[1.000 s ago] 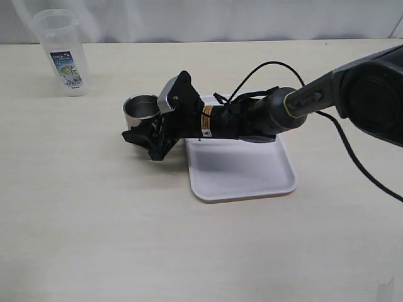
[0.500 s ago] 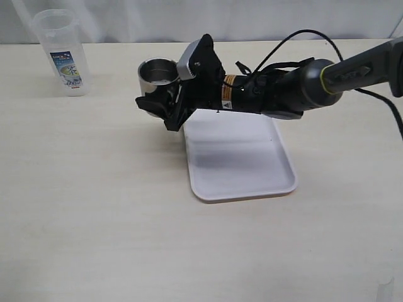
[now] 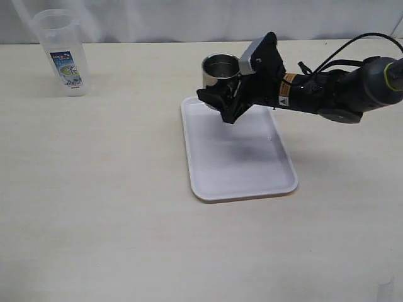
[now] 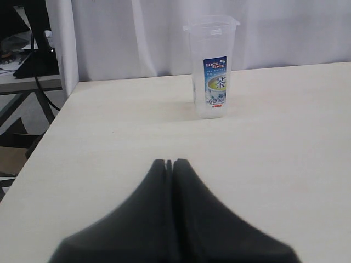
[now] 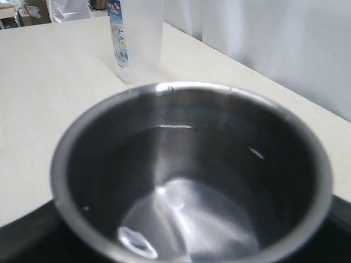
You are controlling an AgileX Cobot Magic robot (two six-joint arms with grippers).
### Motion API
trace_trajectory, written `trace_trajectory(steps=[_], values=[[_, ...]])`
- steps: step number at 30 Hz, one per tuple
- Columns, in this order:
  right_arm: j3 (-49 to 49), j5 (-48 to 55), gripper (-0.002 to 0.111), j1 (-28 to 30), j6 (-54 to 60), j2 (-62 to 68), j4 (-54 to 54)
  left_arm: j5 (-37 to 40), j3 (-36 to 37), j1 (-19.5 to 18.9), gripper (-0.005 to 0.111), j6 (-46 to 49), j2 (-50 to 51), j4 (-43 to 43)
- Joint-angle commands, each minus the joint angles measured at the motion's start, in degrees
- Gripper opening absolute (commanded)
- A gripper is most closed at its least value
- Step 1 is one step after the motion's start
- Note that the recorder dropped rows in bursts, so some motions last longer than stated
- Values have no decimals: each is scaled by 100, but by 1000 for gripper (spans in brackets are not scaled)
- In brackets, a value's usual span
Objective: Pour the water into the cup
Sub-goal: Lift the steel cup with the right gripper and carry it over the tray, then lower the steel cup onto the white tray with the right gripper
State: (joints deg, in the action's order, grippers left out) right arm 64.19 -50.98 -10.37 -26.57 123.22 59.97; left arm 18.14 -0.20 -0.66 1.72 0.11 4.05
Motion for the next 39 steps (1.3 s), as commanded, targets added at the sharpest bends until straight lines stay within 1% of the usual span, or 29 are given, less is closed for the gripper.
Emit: trace_trajectory(steps=[1,6,12,18,25,39], values=[[-155,-403,4,288,238,-110,-56,-50,20,-25,0,-11,-11,-10],[-239,-431,4,491,393,-41,-56,-50,20,-25,0,-11,-11,-10],[-239,-594,4,491,655,364,-171,-50,20,-25,0,-11,-11,-10],[-239,-684,4,491,897,661,-525,-50,20,-25,0,-11,-11,-10],[-239,-914,4,491,967,924,-540,-50,20,-25,0,-11,-11,-10],[-239,-917,4,491,1096,997,-550,-50,20,-25,0,-11,-11,-10]])
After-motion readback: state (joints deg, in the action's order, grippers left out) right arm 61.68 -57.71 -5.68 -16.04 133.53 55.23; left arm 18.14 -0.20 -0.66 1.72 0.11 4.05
